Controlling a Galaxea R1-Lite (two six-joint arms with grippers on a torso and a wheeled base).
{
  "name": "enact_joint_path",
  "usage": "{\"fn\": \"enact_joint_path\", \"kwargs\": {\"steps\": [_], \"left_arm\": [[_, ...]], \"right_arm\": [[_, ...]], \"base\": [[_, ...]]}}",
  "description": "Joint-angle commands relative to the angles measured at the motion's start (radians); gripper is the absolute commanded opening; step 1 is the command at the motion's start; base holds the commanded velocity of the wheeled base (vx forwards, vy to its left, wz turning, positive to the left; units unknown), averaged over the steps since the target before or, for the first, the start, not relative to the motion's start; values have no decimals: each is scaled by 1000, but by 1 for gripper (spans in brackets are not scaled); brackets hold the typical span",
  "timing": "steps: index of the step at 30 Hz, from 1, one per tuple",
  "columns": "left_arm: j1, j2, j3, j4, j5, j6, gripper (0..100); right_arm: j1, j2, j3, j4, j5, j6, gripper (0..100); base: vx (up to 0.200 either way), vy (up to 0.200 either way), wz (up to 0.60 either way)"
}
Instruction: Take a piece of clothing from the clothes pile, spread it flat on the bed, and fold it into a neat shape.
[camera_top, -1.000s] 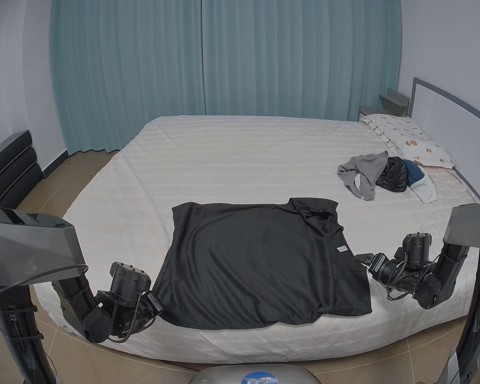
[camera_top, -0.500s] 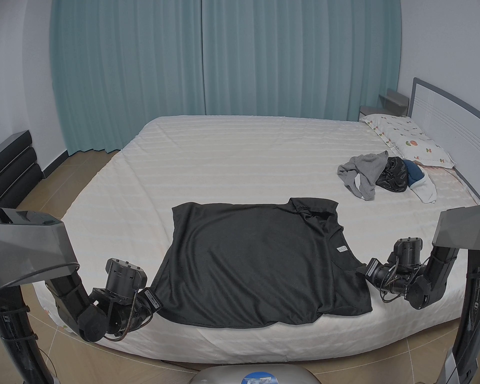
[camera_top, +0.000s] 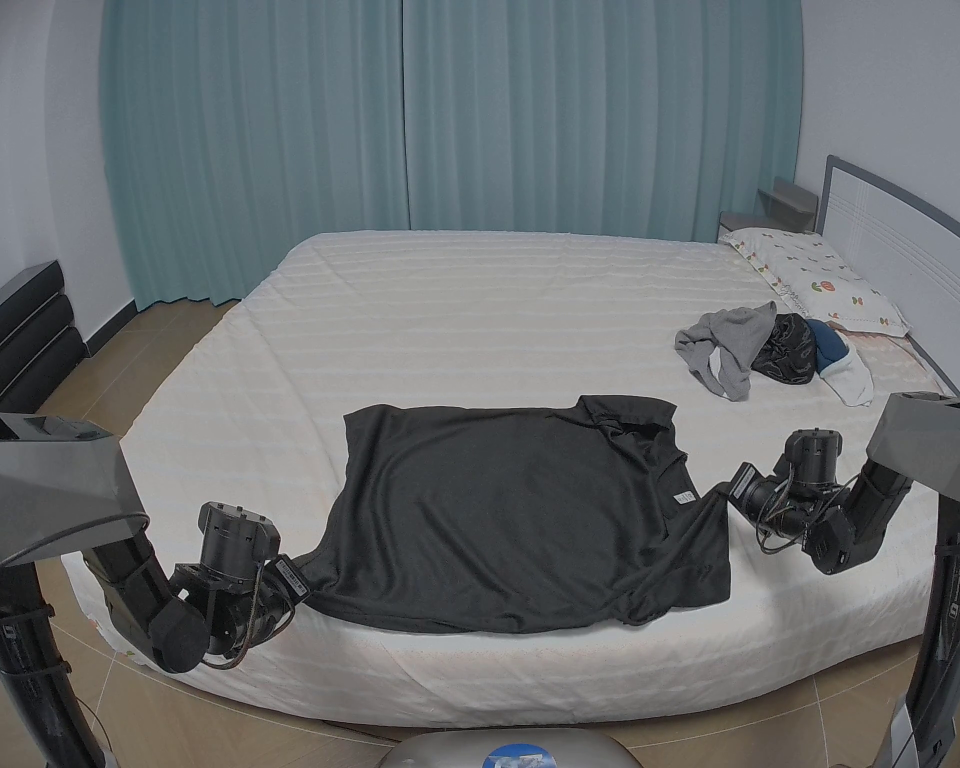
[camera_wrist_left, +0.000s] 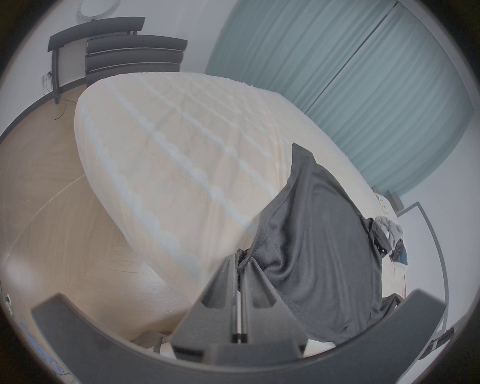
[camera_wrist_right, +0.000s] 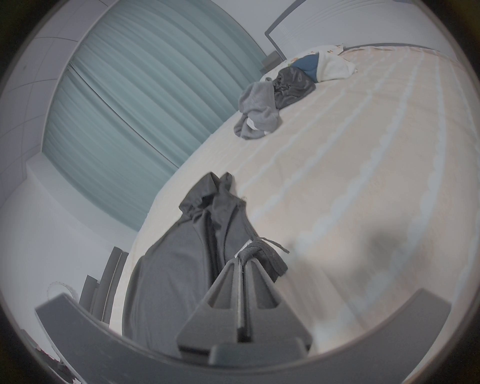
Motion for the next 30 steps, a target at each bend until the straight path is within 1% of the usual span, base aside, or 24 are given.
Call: {"fn": "enact_joint_path", "kwargs": {"steps": [1,2,3,4,6,8,13,15,19,20,24,26,30], "left_arm": [[18,4,-8,-29,10,-3,0],[18,7,-8,-38,10,-3,0],[18,7,-8,-38,10,-3,0],[18,10,-10,-46,10,-5,0],[18,8,-19,-49,10,-14,0],[18,10,-25,-50,11,-32,0],[18,16,-33,-53,13,-40,0],[18,22,-34,-52,13,-40,0],[18,37,-37,-53,13,-40,0],[18,39,-37,-53,13,-40,0],[17,39,-37,-53,13,-40,0],[18,39,-36,-53,11,-40,0],[18,39,-36,-53,11,-40,0]], "right_arm": [[-9,49,-131,46,-5,3,0],[-11,74,-189,55,-7,1,0],[-11,74,-189,55,-7,1,0],[-8,97,-250,86,-8,0,0],[-4,105,-272,99,-7,0,0],[2,128,-365,155,-7,0,0],[8,198,-487,190,-10,1,0],[11,210,-500,191,-11,1,0],[28,263,-553,191,-54,1,0],[29,272,-562,191,-56,1,100],[32,284,-554,167,-51,9,100],[23,270,-519,126,-46,38,100],[23,269,-516,122,-45,38,100]], "base": [[0,0,0],[0,0,0],[0,0,0],[0,0,0],[0,0,0],[0,0,0],[0,0,0],[0,0,0],[0,0,0],[0,0,0],[0,0,0],[0,0,0],[0,0,0]]}}
